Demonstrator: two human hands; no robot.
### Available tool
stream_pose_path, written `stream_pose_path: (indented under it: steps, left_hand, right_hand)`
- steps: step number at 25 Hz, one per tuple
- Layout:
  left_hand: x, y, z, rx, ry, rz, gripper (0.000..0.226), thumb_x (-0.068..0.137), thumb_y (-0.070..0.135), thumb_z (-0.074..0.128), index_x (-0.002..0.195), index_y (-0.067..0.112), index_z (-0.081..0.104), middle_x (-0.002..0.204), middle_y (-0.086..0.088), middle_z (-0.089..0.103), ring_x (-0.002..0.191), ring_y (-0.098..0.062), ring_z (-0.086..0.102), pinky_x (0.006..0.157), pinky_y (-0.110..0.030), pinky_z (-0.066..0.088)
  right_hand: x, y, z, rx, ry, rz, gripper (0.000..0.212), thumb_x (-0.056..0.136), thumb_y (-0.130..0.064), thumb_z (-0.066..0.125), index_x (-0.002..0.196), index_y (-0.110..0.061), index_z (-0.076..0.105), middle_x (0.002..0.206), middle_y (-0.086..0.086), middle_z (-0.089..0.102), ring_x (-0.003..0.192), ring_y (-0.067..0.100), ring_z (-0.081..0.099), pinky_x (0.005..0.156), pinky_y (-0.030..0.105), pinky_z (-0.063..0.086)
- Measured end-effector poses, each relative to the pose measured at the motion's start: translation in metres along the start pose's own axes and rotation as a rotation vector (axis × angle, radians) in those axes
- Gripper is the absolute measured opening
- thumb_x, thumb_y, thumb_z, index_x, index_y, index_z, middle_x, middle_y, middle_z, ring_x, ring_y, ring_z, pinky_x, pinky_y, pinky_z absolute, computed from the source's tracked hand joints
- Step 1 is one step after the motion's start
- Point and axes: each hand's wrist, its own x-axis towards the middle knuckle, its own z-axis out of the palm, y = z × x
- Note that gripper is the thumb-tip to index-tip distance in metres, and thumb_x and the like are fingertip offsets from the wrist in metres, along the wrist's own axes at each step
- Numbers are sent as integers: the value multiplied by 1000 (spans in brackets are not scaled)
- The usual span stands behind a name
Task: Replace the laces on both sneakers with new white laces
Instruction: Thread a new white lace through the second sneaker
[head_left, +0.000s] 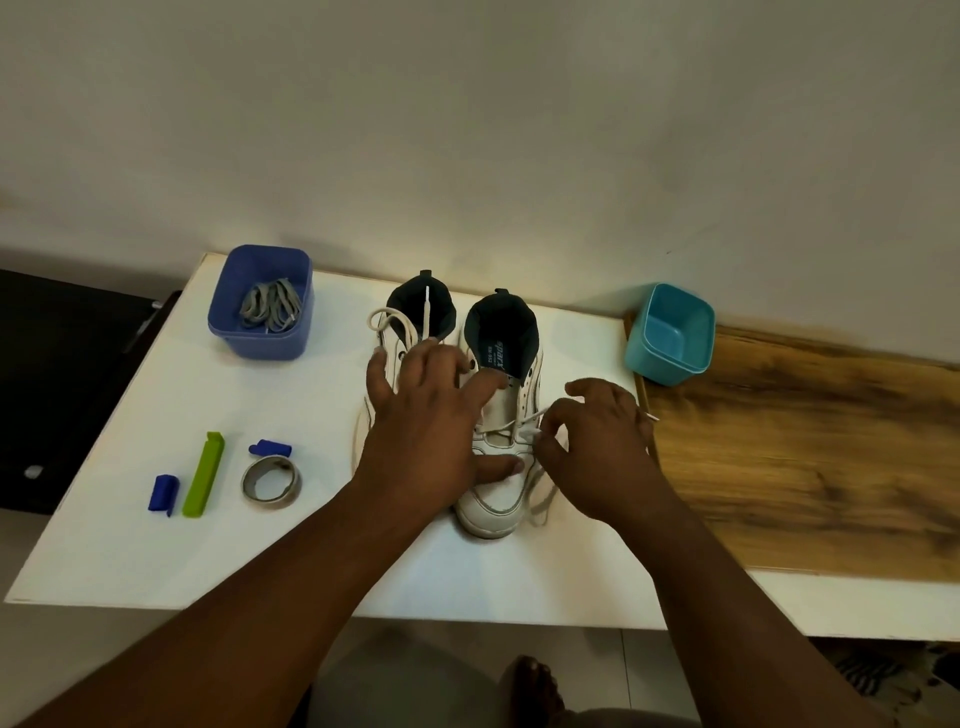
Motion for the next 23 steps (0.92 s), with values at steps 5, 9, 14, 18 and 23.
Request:
stream_pose_path:
  steps: [5, 9, 14, 18, 23]
  left_hand:
    - [2, 11, 14, -100, 142, 181, 34, 85, 55, 59, 112, 38, 68, 138, 10, 52, 145, -23, 31, 117, -56, 18]
    - [4, 7, 10, -244, 232, 83, 27, 90, 47, 48, 100, 32, 68, 119, 12, 61, 138, -20, 40, 114, -56, 24]
    - [1, 20, 6, -619, 129, 174, 39, 97, 46, 44, 128, 25, 55, 118, 10, 68, 122, -6, 58, 121, -50, 23]
    - [5, 11, -7, -1062, 456, -344, 26, 100, 14, 45, 119, 25, 60, 76, 10, 67, 69, -6, 64, 67, -27, 54]
    - [2, 14, -9, -1200, 494, -148, 39, 93, 2, 41, 125, 18, 56, 92, 2, 63, 79, -11, 62, 72, -25, 50]
  right_hand:
    - [-1, -5, -15, 370, 55, -129, 38, 91, -62, 58, 78, -29, 72, 107, -14, 60, 110, 15, 57, 92, 43, 50]
    - [-6, -11, -35, 560, 152, -201, 33, 80, -64, 68, 75, -31, 68, 113, -16, 62, 112, 4, 58, 87, 25, 47]
    - [-9, -18, -35, 728, 125, -332, 7, 91, -34, 74, 84, -33, 71, 133, -17, 59, 131, 4, 52, 103, 21, 41]
    - [-1, -3, -32, 601, 415, -227, 13, 93, -44, 67, 89, -32, 66, 122, -11, 63, 116, -2, 56, 90, 17, 48]
    - [9, 10, -22, 670, 696, 49, 38, 102, -46, 48, 106, -16, 70, 99, 6, 62, 86, 9, 57, 69, 15, 44]
